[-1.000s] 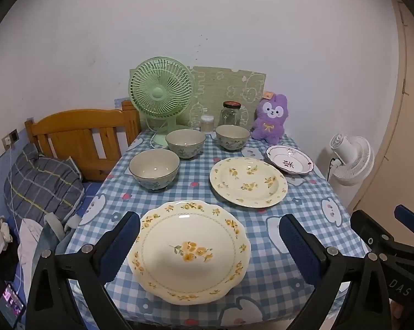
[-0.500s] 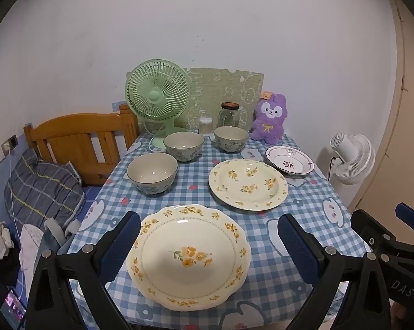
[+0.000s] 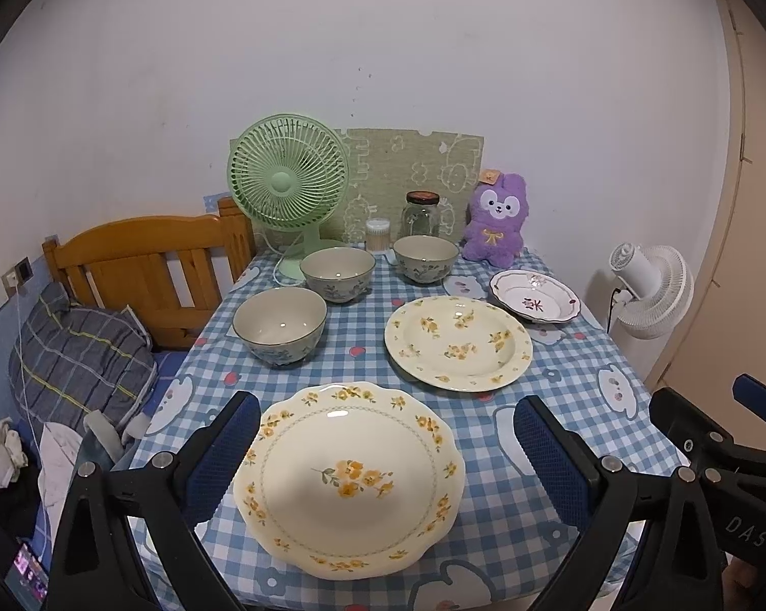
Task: Organize plates and bowls
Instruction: 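Move both grippers toward the rim of the cream scalloped plate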
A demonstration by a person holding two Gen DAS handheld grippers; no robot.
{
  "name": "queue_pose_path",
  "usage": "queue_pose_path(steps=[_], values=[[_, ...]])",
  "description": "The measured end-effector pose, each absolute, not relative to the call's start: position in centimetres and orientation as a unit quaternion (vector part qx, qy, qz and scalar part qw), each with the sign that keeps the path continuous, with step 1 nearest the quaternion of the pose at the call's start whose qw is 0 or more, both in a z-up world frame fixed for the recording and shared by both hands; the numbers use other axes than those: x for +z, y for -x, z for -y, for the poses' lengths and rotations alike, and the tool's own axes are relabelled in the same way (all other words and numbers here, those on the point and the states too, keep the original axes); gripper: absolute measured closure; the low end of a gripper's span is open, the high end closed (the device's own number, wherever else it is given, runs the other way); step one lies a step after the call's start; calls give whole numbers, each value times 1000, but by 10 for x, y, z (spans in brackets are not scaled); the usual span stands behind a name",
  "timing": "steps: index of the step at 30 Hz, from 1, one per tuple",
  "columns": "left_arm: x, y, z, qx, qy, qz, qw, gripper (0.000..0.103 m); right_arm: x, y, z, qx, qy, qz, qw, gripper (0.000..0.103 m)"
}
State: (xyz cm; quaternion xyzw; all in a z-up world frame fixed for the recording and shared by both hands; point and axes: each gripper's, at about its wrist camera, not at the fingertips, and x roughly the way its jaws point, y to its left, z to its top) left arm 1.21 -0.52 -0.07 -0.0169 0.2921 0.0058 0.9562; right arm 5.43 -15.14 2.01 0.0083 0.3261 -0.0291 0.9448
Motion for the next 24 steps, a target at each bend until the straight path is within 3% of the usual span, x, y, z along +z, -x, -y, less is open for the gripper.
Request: queue_pose_path(steps=[24], values=[[2,-10,4,5,14,-292,956,3,21,-50,151,-35,-5,-327,944,0]])
